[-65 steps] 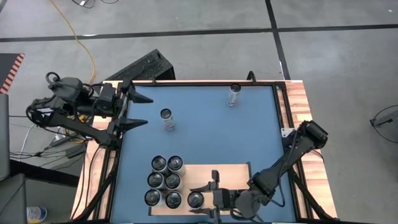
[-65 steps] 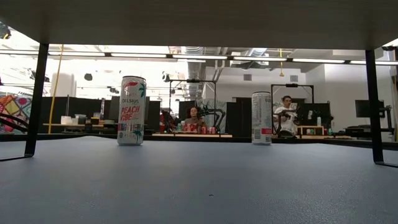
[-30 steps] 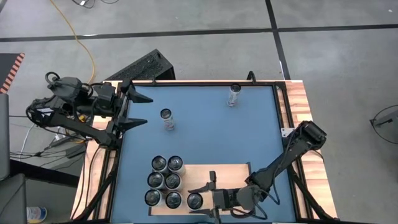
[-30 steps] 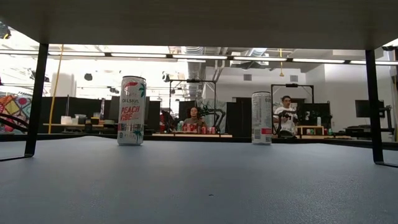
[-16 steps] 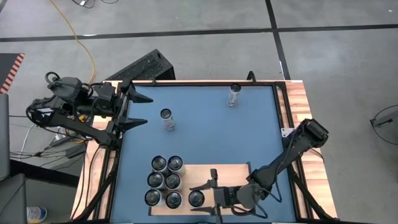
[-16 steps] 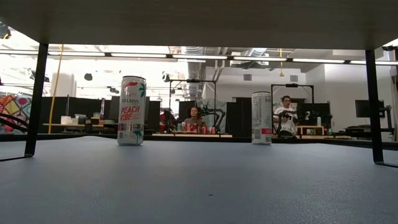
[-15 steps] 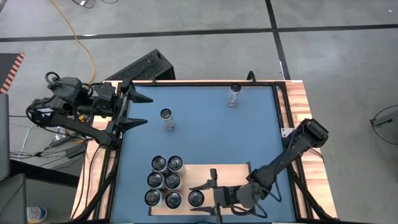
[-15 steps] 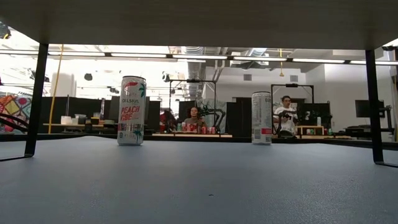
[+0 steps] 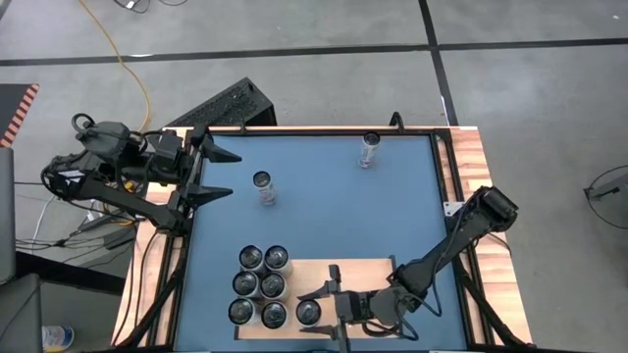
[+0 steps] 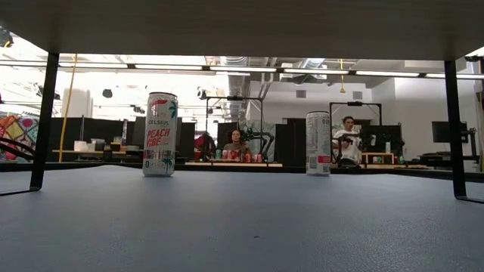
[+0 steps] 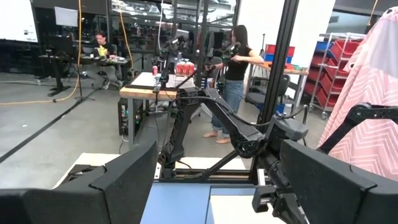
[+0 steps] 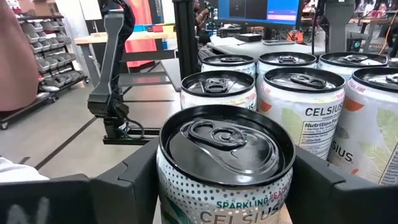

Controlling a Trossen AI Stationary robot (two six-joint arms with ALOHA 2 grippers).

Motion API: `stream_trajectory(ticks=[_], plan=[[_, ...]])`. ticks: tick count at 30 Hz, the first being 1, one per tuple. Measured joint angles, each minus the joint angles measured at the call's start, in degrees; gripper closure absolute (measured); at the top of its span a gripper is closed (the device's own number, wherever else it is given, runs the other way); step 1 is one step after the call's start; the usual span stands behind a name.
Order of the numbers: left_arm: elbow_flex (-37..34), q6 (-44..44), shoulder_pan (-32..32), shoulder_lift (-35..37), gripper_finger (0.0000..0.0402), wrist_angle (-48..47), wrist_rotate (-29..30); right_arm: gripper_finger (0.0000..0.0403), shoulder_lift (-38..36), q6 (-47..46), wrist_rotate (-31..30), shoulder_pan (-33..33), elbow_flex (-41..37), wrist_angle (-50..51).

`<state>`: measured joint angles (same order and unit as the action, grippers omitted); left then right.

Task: Place canned beverage on shelf
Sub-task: Put the bottom right white pink soda can on the shelf, then put the right white pink soda can on the shelf aligned with the other white pink soda can

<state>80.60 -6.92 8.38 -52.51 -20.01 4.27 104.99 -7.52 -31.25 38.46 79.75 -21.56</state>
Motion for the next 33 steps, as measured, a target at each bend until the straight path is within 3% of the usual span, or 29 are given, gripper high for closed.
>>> stream_trajectory(ticks=[10, 23, 33], plan=[[0.00, 0.17, 0.00, 0.00, 0.0077, -0.02, 0.00, 0.0113, 0.00, 0.46, -0.01, 0.02, 0.00, -0.09], [0.02, 0.20, 0.00, 0.00, 0.0077, -0.07, 0.00, 0.0056, -0.58, 1.10, -0.22, 0.00, 0.01, 0.03], [0.02, 0.22, 0.00, 0.00, 0.0077, -0.60, 0.00, 0.0046, -7.72, 2.66, -0.61, 2.83, 0.04, 11.13]])
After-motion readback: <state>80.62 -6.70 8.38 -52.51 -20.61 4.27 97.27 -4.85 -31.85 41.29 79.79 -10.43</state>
